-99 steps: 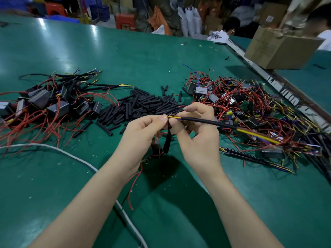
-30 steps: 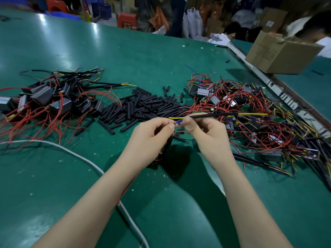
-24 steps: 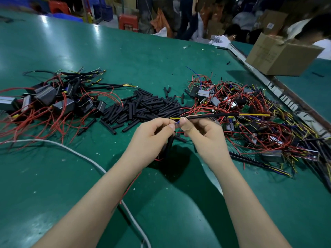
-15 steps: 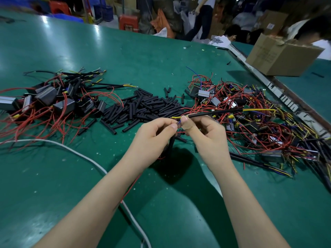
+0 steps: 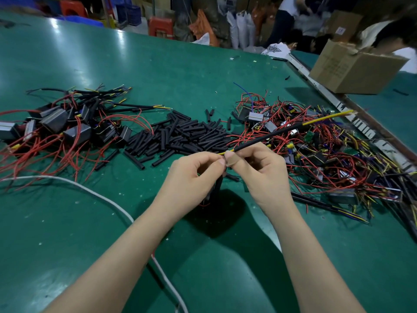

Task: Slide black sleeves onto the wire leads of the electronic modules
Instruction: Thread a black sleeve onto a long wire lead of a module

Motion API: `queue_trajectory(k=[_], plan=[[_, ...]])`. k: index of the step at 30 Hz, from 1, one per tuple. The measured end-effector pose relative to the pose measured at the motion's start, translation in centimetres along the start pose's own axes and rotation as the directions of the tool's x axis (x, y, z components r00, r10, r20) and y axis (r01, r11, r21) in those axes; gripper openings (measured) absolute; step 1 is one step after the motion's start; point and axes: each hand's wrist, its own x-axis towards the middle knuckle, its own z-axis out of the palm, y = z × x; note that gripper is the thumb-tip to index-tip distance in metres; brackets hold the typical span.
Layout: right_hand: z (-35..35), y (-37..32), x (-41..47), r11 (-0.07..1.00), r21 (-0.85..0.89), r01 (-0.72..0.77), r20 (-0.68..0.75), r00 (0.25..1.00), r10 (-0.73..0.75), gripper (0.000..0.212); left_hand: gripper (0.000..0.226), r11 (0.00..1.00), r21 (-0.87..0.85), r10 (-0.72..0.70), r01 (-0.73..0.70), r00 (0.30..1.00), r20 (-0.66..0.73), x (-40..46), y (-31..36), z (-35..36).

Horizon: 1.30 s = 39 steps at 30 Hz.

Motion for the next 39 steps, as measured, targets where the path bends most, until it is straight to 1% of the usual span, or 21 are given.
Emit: queue_trajectory(k=[2,8,10,11,14,17,19,21,22,24,27,29,31,32,33,35,36,37,39], plan=[[-0.1,0.0,0.0,1.000,0.012,0.013,0.012,1.000,-0.013,0.020,0.020,1.000,0.016,-0.002,0.002,1.000,-0.004,0.0,-0.1,0.1],[-0.1,-0.3,0.1,0.999,-0.010,0.054,0.007,0.999,-0.054,0.027,0.015,1.000,0.008,0.019,-0.019,1.000,0.004,0.0,-0.2,0.1],[-0.1,-0.4,0.0,0.998,-0.004,0.069,0.010,0.998,-0.069,0.028,0.025,0.999,-0.031,0.023,-0.022,1.000,0.005,0.0,-0.1,0.2],[-0.1,-0.5,0.0,0.998,0.011,0.066,0.010,0.998,-0.066,0.027,0.028,0.999,-0.050,0.022,-0.022,1.000,-0.002,0.0,0.0,0.2],[0.0,-0.7,-0.1,0.997,0.080,0.011,0.023,1.000,-0.013,0.024,0.028,0.995,-0.091,0.038,-0.039,0.999,-0.015,0.1,0.1,0.0],[-0.1,-1.0,-0.2,0.983,0.180,-0.038,0.053,0.998,0.029,0.023,0.023,0.991,-0.127,0.047,-0.044,0.999,0.023,0.0,0.4,-0.2],[-0.3,-1.1,-0.1,0.966,0.248,-0.074,0.065,0.996,0.060,0.025,0.024,0.995,-0.084,0.065,-0.060,0.996,0.065,0.0,0.5,-0.3],[-0.4,-1.0,0.0,0.963,0.256,-0.090,0.067,0.995,0.075,0.029,0.018,0.995,-0.011,0.100,-0.099,0.992,0.079,-0.1,0.5,-0.4],[-0.4,-0.9,0.0,0.963,0.255,-0.091,0.068,0.995,0.076,0.031,0.016,0.988,0.053,0.138,-0.143,0.988,0.073,-0.1,0.4,-0.4],[-0.2,-0.8,-0.1,0.961,0.259,-0.093,0.071,0.994,0.077,0.034,0.020,0.944,0.209,0.248,-0.255,0.967,0.058,-0.2,0.4,-0.4],[-0.1,-0.8,-0.1,0.964,0.253,-0.079,0.083,0.995,0.060,0.033,0.020,0.853,0.360,0.391,-0.379,0.919,0.040,-0.2,0.5,-0.5],[0.0,-0.8,-0.1,0.975,0.213,-0.066,0.079,0.996,0.050,0.029,0.017,0.802,0.432,0.445,-0.413,0.895,0.028,-0.1,0.4,-0.4],[0.2,-0.9,-0.1,0.981,0.183,-0.065,0.064,0.996,0.054,0.028,0.016,0.797,0.449,0.449,-0.405,0.893,0.007,-0.1,0.4,-0.3],[0.3,-1.0,-0.1,0.977,0.199,-0.071,0.053,0.997,0.062,0.028,0.017,0.822,0.424,0.423,-0.380,0.906,-0.008,-0.2,0.4,-0.2],[0.3,-1.0,-0.1,0.972,0.223,-0.077,0.038,0.997,0.070,0.028,0.018,0.868,0.365,0.370,-0.335,0.929,-0.026,-0.2,0.5,-0.1],[0.4,-1.2,-0.1,0.963,0.253,-0.089,0.004,0.996,0.091,0.023,0.016,0.972,0.144,0.192,-0.185,0.981,-0.038,-0.2,0.7,0.0],[0.3,-1.2,0.0,0.960,0.264,-0.097,-0.008,0.995,0.102,0.018,0.016,0.995,0.009,0.102,-0.102,0.995,-0.018,-0.1,0.8,0.1],[0.3,-1.2,0.0,0.955,0.275,-0.106,-0.013,0.993,0.114,0.015,0.017,0.993,-0.116,0.020,-0.017,1.000,0.018,-0.1,1.0,0.1],[0.2,-1.2,0.0,0.950,0.286,-0.122,-0.005,0.992,0.129,0.013,0.024,0.946,-0.285,-0.121,0.152,0.985,0.123,0.0,1.2,0.1]])
